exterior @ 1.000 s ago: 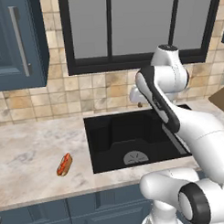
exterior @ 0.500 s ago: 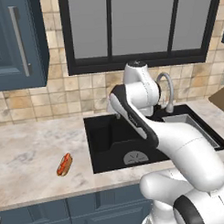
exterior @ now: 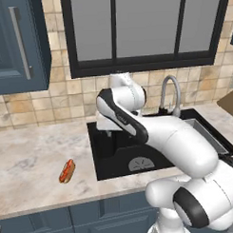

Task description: Store the hot dog in the freezer for long-term storage. Close the freezer door after placing the cooked food.

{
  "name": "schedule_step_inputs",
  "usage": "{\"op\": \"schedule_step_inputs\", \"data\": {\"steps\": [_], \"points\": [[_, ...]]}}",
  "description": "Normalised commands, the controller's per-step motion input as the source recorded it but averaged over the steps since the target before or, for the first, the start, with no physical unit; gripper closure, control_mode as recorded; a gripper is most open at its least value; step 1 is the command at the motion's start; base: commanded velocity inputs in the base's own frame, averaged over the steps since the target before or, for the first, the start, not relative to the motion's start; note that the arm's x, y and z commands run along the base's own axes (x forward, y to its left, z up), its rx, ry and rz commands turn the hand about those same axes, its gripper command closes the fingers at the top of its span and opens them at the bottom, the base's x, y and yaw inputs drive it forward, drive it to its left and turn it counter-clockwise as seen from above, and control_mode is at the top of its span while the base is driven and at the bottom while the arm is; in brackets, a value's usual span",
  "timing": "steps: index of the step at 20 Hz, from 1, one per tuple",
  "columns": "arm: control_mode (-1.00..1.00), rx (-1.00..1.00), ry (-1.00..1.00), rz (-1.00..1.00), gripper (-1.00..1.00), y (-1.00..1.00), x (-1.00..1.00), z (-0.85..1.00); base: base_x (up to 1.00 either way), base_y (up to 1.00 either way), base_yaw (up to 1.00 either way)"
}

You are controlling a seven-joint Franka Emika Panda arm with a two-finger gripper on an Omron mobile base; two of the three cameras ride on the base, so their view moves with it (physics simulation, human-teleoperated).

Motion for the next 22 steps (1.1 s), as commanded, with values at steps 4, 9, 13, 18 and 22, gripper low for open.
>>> {"op": "schedule_step_inputs", "data": {"steps": [4, 9, 13, 18, 22], "points": [[-1.00, 0.00, 0.06, 0.03, -1.00, 0.74, 0.00, -0.44, 0.00, 0.00, 0.00], [-1.00, -0.01, 0.00, 0.06, -1.00, 0.74, 0.00, -0.41, 0.00, 0.00, 0.00], [-1.00, -0.02, -0.01, 0.06, -1.00, 0.63, 0.00, -0.48, 0.00, 0.00, 0.00], [-1.00, 0.00, 0.00, 0.07, -1.00, 0.55, 0.00, -0.23, 0.00, 0.00, 0.00], [-1.00, -0.03, 0.00, 0.04, -1.00, 0.61, 0.00, -0.22, 0.00, 0.00, 0.00]]}}
